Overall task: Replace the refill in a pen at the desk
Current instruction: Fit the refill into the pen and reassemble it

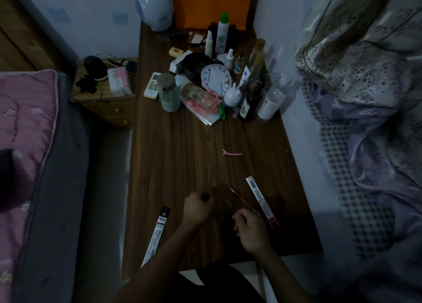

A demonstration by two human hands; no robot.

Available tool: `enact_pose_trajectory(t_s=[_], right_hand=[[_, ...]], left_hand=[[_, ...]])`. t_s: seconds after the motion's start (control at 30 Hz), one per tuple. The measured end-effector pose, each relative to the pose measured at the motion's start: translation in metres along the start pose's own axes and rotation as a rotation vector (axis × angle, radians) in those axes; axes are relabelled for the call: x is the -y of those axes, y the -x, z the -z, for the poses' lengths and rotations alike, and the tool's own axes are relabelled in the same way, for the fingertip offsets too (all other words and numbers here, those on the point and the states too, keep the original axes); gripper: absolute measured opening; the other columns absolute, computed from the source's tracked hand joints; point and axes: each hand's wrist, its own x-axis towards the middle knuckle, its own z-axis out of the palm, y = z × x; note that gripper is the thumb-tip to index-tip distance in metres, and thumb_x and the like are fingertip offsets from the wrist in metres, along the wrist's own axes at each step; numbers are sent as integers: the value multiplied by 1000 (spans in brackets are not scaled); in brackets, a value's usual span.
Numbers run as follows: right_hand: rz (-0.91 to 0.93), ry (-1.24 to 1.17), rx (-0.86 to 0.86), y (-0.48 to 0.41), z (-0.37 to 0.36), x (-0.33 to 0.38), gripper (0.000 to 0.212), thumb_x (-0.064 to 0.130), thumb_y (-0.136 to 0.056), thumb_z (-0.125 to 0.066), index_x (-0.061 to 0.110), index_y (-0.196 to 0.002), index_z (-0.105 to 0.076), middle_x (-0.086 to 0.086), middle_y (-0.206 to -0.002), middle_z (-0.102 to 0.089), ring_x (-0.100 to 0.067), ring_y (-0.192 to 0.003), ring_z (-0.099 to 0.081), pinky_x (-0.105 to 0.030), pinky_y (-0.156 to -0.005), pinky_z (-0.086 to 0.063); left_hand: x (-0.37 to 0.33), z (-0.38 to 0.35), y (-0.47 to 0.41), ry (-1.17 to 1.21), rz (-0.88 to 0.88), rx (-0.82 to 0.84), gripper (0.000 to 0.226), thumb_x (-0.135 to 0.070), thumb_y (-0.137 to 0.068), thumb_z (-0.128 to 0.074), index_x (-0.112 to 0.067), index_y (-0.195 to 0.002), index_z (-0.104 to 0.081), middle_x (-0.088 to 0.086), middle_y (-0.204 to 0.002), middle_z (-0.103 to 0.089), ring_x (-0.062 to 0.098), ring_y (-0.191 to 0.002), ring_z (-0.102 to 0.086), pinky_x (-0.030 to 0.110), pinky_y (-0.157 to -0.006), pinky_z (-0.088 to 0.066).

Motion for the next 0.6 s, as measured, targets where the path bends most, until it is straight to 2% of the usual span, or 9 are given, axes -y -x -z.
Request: enact_pose_trajectory(t_s=[0.07, 0.1, 0.17, 0.2, 0.3, 0.43, 0.5, 0.6], right_hand=[[21, -9, 9, 2, 2, 8, 28, 23, -101, -50, 42, -85, -64, 15, -76, -70, -3, -57, -64, -19, -56, -48], [34, -20, 12, 3, 4, 13, 30, 24, -101, -50, 49, -89, -62, 16, -80, -71, -5, -58, -66, -18, -55, -48], [55, -28, 19, 5, 8, 24, 31, 30, -99, -49, 59, -96, -58, 17, -87, -72, -7, -60, -68, -19, -56, -50], [61, -26, 28, 5, 10, 31, 26, 34, -98, -48, 58, -97, -58, 17, -89, -72, -8, -62, -69, -22, -57, -52], [81, -79, 54, 8, 17, 54, 18, 46, -88, -47, 48, -96, -63, 14, -86, -71, -7, -64, -68, -28, -59, -54], [266, -124, 79, 15, 26, 84, 24, 52, -86, -47, 38, -88, -67, 5, -71, -64, -4, -55, -55, -23, -50, -42], [336, -119, 100, 21, 30, 100, 22, 52, -88, -48, 42, -90, -67, 6, -77, -67, -6, -60, -60, -21, -51, -46], [429, -65, 122, 32, 35, 122, 20, 50, -91, -47, 62, -98, -62, 19, -93, -70, -4, -79, -68, -22, -66, -56]], left_hand=[[-12, 6, 13, 191, 12, 3, 16, -18, -94, -60, -9, -94, -72, 8, -89, -75, 21, -84, -73, 38, -77, -59], [-17, 9, 20, 273, 11, -3, 15, -15, -94, -59, -7, -95, -72, 8, -90, -75, 21, -84, -72, 34, -75, -58], [-26, 15, 36, 406, 28, -19, 15, -13, -94, -58, -6, -92, -71, 4, -84, -73, 12, -73, -69, 18, -61, -53], [-30, 19, 43, 452, 39, -27, 15, -14, -94, -58, -6, -92, -71, 2, -82, -72, 7, -67, -67, 15, -57, -50], [-37, 31, 61, 551, 39, -41, 18, -20, -95, -58, -7, -95, -70, 2, -82, -72, 7, -68, -66, 22, -61, -51], [-43, 45, 82, 678, 16, -38, 16, -21, -94, -60, -12, -91, -72, 7, -83, -71, 17, -72, -65, 34, -65, -48], [-43, 51, 92, 717, -12, -38, 14, -23, -93, -61, -16, -89, -72, 9, -85, -72, 22, -76, -65, 38, -70, -49], [-42, 57, 104, 756, -53, -63, 18, -34, -86, -65, -17, -89, -73, 10, -86, -72, 26, -82, -65, 40, -74, -49]])
